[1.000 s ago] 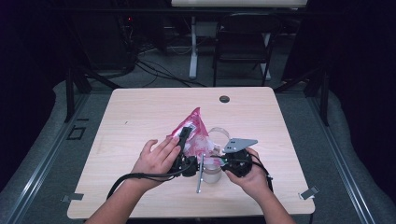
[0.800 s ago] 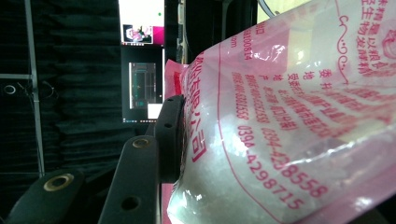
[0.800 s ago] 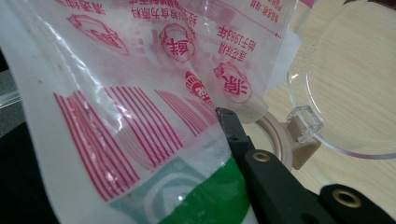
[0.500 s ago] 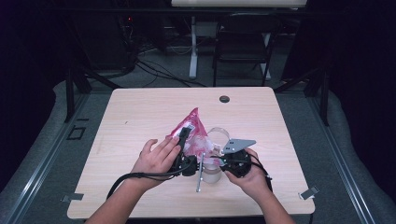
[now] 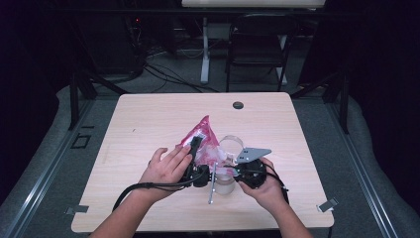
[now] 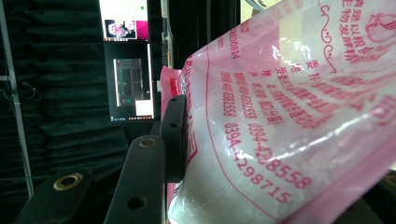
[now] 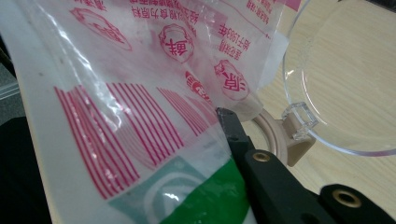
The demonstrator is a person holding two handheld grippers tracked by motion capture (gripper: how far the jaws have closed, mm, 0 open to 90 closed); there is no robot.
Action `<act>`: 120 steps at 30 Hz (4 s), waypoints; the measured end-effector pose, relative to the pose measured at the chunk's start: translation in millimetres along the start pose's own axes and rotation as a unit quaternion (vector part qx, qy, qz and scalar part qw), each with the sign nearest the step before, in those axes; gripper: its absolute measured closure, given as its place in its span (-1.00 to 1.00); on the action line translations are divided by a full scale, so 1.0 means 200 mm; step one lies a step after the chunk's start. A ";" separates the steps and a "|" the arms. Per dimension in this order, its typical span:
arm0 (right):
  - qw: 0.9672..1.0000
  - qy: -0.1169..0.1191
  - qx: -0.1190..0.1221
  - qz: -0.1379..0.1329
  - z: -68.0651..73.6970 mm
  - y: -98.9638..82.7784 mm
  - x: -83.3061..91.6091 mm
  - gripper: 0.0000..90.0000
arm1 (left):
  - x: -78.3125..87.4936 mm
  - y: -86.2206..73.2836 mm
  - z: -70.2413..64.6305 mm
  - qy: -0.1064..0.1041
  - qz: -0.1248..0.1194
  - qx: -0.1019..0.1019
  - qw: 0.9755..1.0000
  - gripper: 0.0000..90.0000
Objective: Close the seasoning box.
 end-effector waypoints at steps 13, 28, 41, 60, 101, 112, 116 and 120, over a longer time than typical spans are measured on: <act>1.000 -0.001 0.000 0.005 0.00 0.00 0.00 1.00 | -0.02 0.00 -0.01 -0.012 0.004 0.001 1.000 0.46; 1.000 -0.002 0.001 0.007 0.00 -0.01 0.00 1.00 | -0.02 0.00 -0.01 -0.012 0.006 -0.004 1.000 0.43; 1.000 -0.005 0.002 0.003 0.00 0.00 0.00 1.00 | -0.02 0.00 -0.02 -0.013 0.008 0.002 1.000 0.43; 1.000 -0.005 -0.001 -0.011 0.01 0.02 0.02 1.00 | -0.03 -0.03 -0.03 -0.019 0.010 0.015 1.000 0.41; 1.000 -0.011 -0.003 -0.028 0.02 0.05 0.04 1.00 | -0.02 -0.08 -0.07 -0.040 0.023 0.060 0.997 0.41; 0.999 -0.014 -0.005 -0.035 0.02 0.07 0.04 1.00 | -0.02 -0.08 -0.10 -0.045 0.031 0.064 0.996 0.41; 0.999 -0.014 -0.004 -0.036 0.02 0.07 0.05 1.00 | -0.02 -0.08 -0.10 -0.045 0.032 0.068 0.996 0.41; 0.999 -0.015 -0.005 -0.039 0.02 0.08 0.05 1.00 | -0.02 -0.08 -0.10 -0.046 0.033 0.075 0.996 0.41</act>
Point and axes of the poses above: each handheld gripper's, and its own axes: x roughly backward along the jaws, y roughly out of its top, z roughly to its left, the point moved 3 cm from there along -x, roughly forward along the jaws, and after that the axes turned 1 degree about y, right-handed, at the moved point
